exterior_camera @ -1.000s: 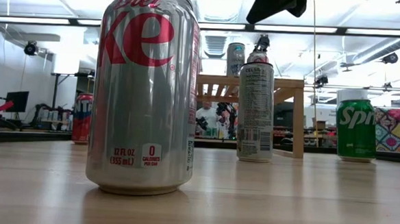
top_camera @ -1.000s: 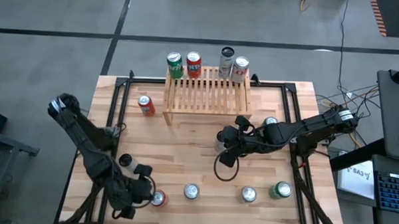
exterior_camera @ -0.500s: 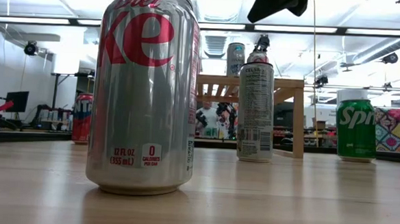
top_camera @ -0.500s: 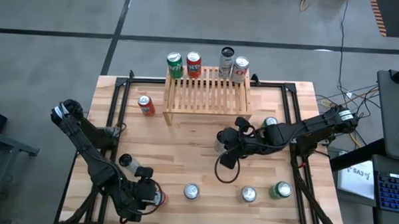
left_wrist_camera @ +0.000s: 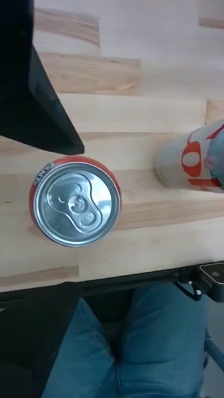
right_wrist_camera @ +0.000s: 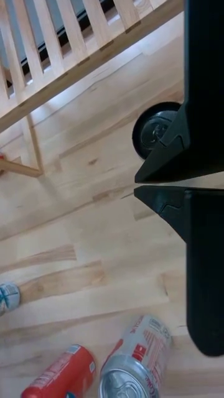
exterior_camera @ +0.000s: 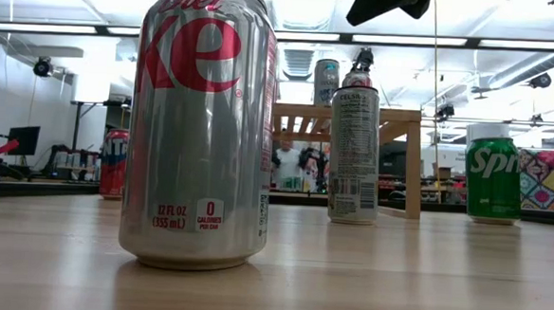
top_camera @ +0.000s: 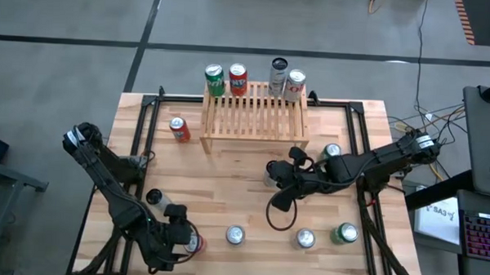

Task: Place canned beverage on shelf
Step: Put the bottom red soda can aligned with the other red soda can on the shelf

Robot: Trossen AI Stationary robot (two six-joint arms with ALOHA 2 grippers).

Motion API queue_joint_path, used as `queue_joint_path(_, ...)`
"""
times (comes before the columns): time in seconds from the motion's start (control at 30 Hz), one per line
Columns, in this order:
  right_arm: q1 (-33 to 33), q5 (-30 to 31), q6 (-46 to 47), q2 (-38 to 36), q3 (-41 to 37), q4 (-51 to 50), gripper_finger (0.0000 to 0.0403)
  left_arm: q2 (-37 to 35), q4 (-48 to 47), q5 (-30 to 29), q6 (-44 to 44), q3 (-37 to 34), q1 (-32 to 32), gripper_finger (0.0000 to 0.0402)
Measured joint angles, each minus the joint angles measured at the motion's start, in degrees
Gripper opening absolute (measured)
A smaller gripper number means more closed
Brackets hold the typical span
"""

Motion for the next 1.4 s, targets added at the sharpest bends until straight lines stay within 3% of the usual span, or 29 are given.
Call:
queue_joint_path(1.03,1.9,0.0,1.3,0.0,0.0,-0.1,0.0009,9.0,4.5,-0.1,-4.0,-1.5,0.0,0.034)
queue_joint_path(1.3,2.4,0.1,1.4,0.0,0.0,0.0,0.0009,9.0,4.3,-1.5,-4.2,-1.5,0.0,0.0285)
queue_joint_path(1.4,2.5,0.1,1.3,0.0,0.0,0.0,0.0009,9.0,3.9,-1.4,-4.0,-1.2,0.0,0.0285)
